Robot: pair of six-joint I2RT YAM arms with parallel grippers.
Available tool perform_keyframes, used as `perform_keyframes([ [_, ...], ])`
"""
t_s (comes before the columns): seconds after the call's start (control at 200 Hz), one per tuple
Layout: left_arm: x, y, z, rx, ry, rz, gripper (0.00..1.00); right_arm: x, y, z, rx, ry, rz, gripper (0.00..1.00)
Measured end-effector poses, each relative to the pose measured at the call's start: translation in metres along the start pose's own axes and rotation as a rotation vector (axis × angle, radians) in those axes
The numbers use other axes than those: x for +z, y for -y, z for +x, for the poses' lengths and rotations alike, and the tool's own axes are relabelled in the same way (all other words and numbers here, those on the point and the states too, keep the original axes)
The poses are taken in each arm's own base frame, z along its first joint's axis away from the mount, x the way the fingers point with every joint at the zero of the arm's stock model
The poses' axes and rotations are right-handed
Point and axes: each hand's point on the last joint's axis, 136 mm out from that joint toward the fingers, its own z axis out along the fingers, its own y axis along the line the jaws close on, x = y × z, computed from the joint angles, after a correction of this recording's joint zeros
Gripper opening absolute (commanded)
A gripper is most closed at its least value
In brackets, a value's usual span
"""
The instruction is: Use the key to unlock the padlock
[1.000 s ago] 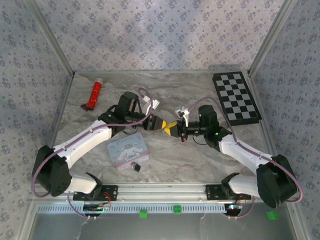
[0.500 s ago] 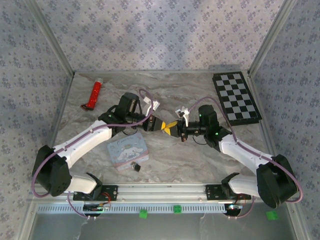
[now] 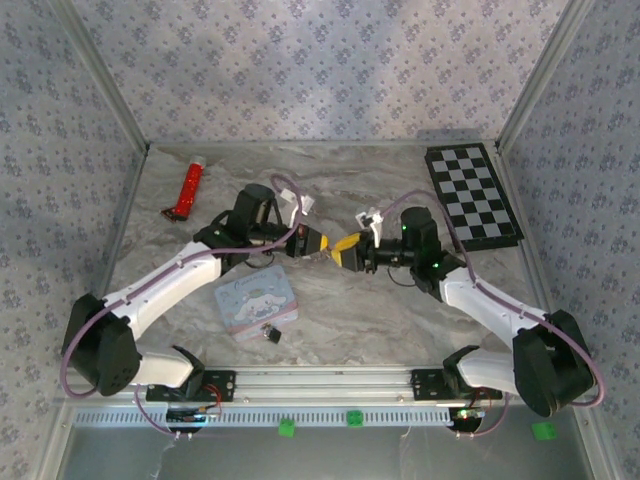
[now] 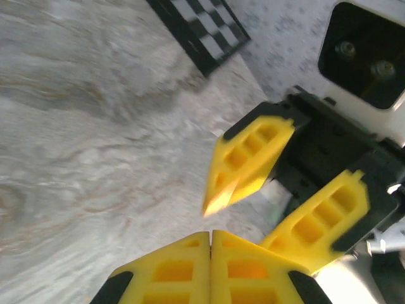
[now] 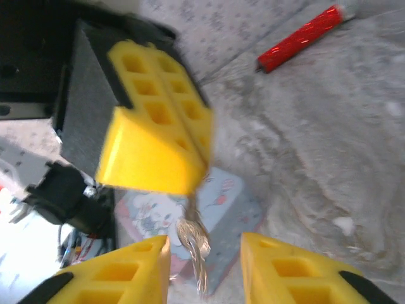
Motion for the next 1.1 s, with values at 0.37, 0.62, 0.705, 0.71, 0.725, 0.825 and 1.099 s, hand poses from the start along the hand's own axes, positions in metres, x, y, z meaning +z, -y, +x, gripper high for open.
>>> perform_keyframes([
  [0.37, -0.032, -0.078, -0.044, -0.323, 0.298, -0.309, 0.00, -0.016, 0.070, -0.027, 0.404, 0.203, 0.140, 0.52],
  [0.62, -0.024, -0.078, -0.048, -0.562, 0.400, -0.263, 0.00, 0.003, 0.070, -0.039, 0.621, 0.297, 0.091, 0.70],
  [0.705, -0.014, -0.076, -0.044, -0.619, 0.397, -0.245, 0.00, 0.008, 0.071, -0.038, 0.670, 0.308, 0.086, 0.72],
  [0.71, -0.013, -0.076, -0.044, -0.622, 0.396, -0.242, 0.00, 0.008, 0.071, -0.038, 0.672, 0.308, 0.085, 0.72],
  [0.725, -0.011, -0.074, -0.043, -0.628, 0.393, -0.237, 0.00, 0.009, 0.071, -0.039, 0.681, 0.310, 0.082, 0.72],
  [0.825, -0.001, -0.065, -0.040, -0.652, 0.380, -0.209, 0.00, 0.014, 0.070, -0.040, 0.712, 0.320, 0.061, 0.72],
  [1.099, 0.003, -0.043, -0.051, -0.643, 0.390, -0.151, 0.00, 0.028, 0.064, -0.049, 0.745, 0.341, -0.010, 0.72],
])
